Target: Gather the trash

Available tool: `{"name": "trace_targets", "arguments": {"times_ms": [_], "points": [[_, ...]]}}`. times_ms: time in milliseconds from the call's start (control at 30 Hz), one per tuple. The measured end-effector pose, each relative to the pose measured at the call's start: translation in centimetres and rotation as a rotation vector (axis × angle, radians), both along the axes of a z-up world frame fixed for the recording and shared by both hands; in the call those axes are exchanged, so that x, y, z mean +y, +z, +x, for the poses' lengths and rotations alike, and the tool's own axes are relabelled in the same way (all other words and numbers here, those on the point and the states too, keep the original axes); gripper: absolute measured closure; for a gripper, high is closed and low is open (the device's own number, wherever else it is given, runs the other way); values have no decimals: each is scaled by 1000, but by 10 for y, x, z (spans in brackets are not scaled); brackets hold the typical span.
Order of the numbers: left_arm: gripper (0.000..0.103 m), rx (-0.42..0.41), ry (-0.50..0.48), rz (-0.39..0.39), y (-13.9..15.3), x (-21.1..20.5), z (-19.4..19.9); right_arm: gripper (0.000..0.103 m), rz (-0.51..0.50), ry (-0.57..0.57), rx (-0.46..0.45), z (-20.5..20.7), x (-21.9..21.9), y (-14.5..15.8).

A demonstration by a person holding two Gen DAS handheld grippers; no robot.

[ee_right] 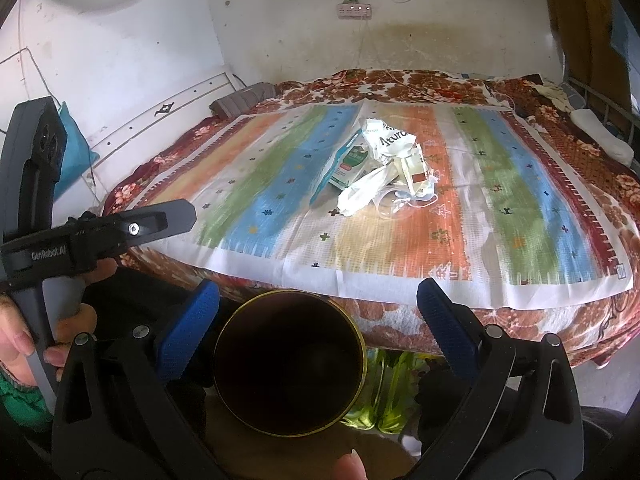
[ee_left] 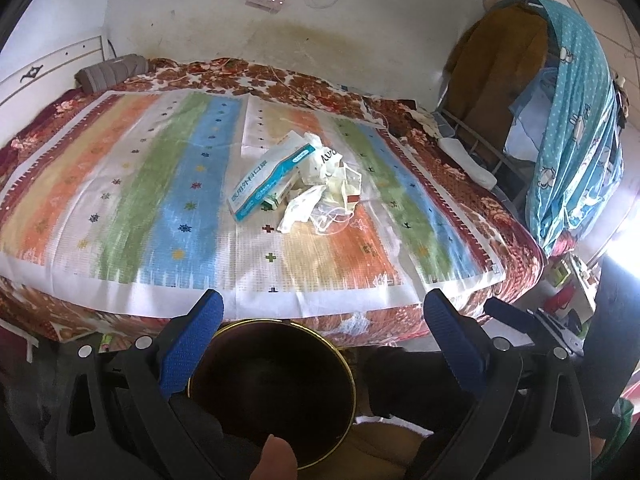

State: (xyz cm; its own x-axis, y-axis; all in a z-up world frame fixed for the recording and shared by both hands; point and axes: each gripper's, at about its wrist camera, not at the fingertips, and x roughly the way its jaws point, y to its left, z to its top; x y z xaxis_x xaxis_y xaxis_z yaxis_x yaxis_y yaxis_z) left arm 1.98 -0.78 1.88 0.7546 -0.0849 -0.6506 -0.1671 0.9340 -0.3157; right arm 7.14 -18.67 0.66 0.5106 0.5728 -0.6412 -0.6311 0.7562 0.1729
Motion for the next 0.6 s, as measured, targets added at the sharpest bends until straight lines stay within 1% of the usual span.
{"name": "trace_targets", "arguments": {"times_ms": [133,367,600], "points": [[6,5,1,19,0,-1,2,9,-5,1,-6,0,-1,0],[6,19,3,129,1,0,0,9,-6,3,-3,0,0,0],[6,35,-36,138,3,11,0,9,-1,-16,-8,2,-4,2]]}}
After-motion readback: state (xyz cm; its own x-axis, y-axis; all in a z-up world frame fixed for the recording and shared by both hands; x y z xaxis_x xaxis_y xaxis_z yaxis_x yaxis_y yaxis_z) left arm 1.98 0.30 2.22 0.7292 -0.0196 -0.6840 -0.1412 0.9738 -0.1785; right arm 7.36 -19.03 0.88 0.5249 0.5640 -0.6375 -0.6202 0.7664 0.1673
